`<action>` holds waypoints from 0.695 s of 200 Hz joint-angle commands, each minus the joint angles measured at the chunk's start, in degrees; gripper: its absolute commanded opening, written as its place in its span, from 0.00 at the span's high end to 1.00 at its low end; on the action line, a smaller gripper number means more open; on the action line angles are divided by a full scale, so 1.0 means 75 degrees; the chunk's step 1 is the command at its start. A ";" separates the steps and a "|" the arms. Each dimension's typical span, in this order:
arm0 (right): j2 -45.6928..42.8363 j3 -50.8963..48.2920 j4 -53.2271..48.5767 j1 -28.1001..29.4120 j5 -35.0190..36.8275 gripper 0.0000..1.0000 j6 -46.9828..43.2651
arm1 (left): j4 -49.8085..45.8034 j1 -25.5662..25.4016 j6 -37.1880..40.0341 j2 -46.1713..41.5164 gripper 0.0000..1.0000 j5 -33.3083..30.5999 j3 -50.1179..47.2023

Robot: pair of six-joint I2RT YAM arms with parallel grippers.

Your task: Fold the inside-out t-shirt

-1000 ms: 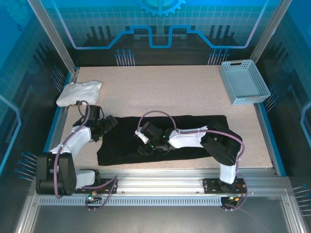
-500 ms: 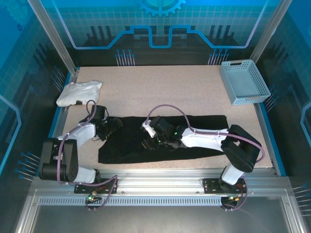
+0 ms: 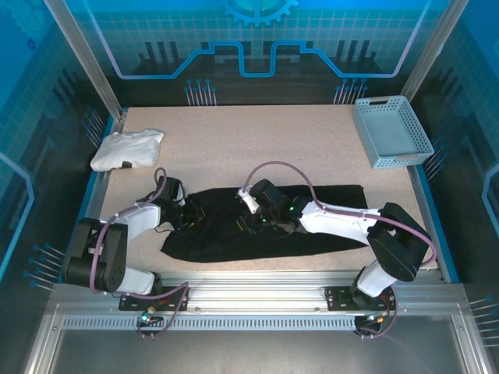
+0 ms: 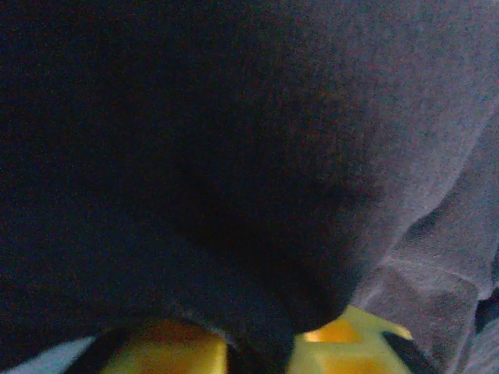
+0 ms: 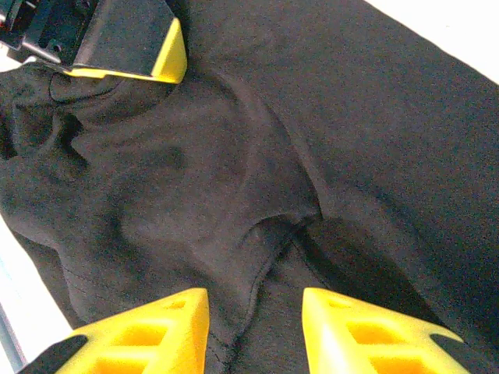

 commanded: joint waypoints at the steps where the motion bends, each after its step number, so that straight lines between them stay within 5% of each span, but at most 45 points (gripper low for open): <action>1: -0.0312 -0.0110 -0.0241 -0.0081 0.0202 0.62 -0.0100 | -0.0120 -0.0067 0.0107 0.0099 0.97 0.0184 -0.0336; 63: -0.1150 -0.0333 -0.0493 -0.0838 0.0358 0.60 -0.0355 | -0.1438 -0.0001 0.0432 -0.1321 1.00 -0.1746 0.0960; 112: -0.2011 -0.0767 -0.0377 -0.1921 -0.0052 0.58 -0.0398 | -0.3532 0.0755 0.1845 -0.0810 1.00 -0.3148 0.3235; 139: -0.2396 -0.1043 -0.0220 -0.2599 -0.0374 0.59 -0.0207 | -0.4719 0.0999 0.2915 -0.0274 1.00 -0.5047 0.4728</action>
